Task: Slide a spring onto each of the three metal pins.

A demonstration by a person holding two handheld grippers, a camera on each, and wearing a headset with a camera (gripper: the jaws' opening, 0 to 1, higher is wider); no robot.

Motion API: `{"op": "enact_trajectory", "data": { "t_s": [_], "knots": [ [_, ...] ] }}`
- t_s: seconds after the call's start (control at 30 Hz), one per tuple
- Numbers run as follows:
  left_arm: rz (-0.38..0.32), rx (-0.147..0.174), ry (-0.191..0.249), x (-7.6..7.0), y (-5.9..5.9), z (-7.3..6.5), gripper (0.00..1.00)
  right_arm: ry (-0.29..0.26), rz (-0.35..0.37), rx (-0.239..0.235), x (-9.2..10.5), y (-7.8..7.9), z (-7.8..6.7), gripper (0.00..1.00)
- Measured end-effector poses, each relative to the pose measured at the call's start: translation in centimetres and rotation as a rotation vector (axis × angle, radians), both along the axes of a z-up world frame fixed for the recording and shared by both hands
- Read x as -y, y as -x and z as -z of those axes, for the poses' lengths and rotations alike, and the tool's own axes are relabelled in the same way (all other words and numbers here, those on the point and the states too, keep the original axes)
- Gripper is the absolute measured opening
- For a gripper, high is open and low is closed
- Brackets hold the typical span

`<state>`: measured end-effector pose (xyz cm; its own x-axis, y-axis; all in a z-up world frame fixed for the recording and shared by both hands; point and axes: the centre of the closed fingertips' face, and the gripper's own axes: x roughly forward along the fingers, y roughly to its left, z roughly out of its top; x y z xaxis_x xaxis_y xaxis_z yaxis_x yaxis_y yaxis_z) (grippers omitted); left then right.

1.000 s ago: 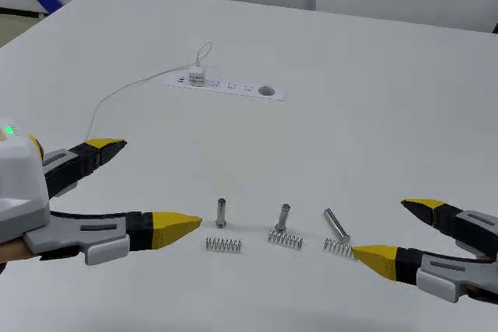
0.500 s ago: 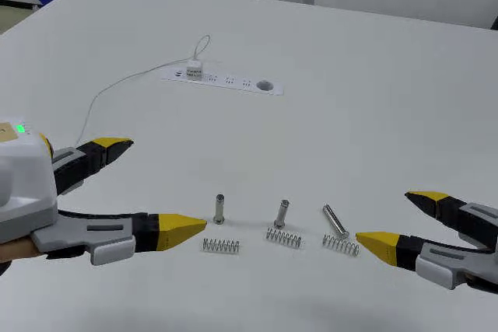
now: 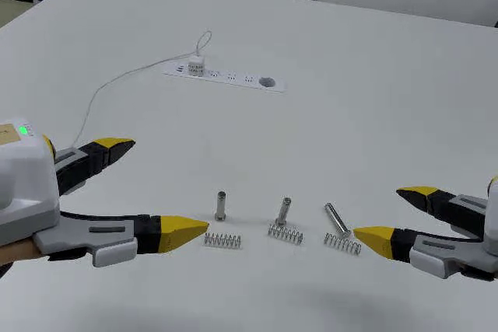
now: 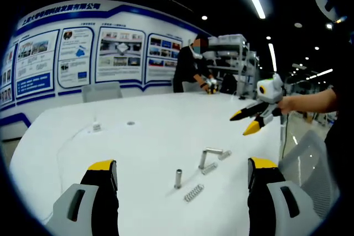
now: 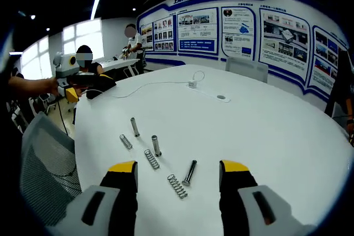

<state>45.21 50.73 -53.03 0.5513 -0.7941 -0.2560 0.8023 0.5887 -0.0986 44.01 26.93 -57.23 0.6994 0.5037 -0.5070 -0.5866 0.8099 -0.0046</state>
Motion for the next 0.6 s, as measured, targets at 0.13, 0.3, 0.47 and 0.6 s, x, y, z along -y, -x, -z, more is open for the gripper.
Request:
{"op": "enact_trajectory", "data": {
  "t_s": [0.13,0.3,0.47,0.6],
  "knots": [
    [-0.004,-0.001,0.000,-0.1,0.0,0.1,1.00,0.027,-0.010,-0.020,0.2,-0.5,0.9,0.59],
    [-0.004,-0.005,-0.003,-0.2,0.1,0.3,1.00,0.047,-0.010,-0.032,0.2,-0.9,1.5,0.58],
    [-0.007,-0.008,0.000,-0.2,0.1,0.4,1.00,0.039,0.015,-0.034,0.4,-1.6,1.8,0.55],
    [-0.004,-0.010,-0.002,-0.1,0.1,0.4,1.00,0.046,0.016,-0.050,0.3,-1.7,2.4,0.50]
  ]
}}
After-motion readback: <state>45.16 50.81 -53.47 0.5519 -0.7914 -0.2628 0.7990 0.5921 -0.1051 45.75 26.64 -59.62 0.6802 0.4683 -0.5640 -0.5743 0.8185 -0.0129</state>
